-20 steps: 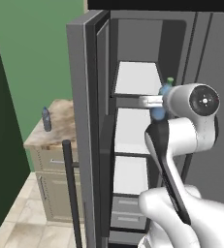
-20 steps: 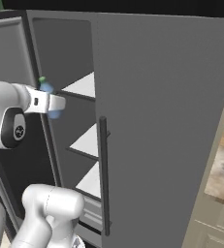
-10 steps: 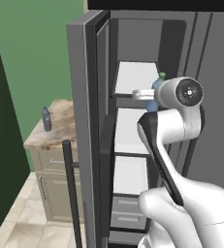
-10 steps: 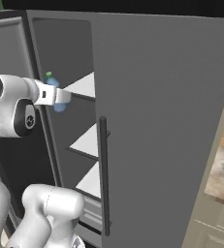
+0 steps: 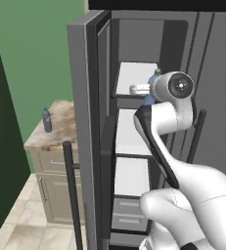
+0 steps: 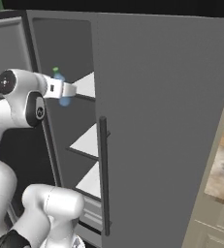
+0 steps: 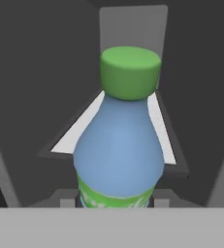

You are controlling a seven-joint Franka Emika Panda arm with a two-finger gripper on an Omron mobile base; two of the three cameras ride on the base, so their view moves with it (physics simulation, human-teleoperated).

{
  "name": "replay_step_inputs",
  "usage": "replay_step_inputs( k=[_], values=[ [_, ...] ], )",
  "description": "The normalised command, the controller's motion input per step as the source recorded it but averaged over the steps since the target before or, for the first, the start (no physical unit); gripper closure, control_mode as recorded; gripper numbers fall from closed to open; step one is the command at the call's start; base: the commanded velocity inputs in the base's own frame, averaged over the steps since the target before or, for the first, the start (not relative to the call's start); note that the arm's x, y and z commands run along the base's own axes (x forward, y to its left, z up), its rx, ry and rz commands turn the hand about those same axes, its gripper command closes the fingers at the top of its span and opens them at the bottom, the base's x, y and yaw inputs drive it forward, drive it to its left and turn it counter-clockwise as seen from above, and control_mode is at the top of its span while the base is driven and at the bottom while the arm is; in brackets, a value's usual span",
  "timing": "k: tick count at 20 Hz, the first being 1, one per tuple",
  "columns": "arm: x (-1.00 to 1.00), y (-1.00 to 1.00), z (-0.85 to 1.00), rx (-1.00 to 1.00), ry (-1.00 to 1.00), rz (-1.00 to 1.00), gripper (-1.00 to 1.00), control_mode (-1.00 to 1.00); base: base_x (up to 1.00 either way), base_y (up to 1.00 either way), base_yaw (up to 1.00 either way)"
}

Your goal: Take the bottled waters from the counter and place them in the freezer to freeze. Close the freezer door after placing the bottles.

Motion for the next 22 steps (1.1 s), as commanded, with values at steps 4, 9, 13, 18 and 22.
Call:
replay_step_inputs(
  k=[4,9,13,18,22],
  values=[
    [0.36,0.0,0.02,0.0,0.0,0.0,1.0,-1.0,0.0,0.0,0.0],
    [0.25,0.0,0.16,-0.01,0.0,0.0,1.0,-1.0,0.0,0.0,0.0],
    [0.23,0.0,0.19,-0.02,0.0,0.0,1.0,-1.0,0.0,0.0,0.0],
    [0.33,0.0,0.05,-0.02,0.0,0.0,1.0,-1.0,0.0,0.0,0.0],
    [0.33,-0.02,0.0,0.0,0.0,0.0,1.0,-1.0,0.0,0.0,0.0]
  ],
)
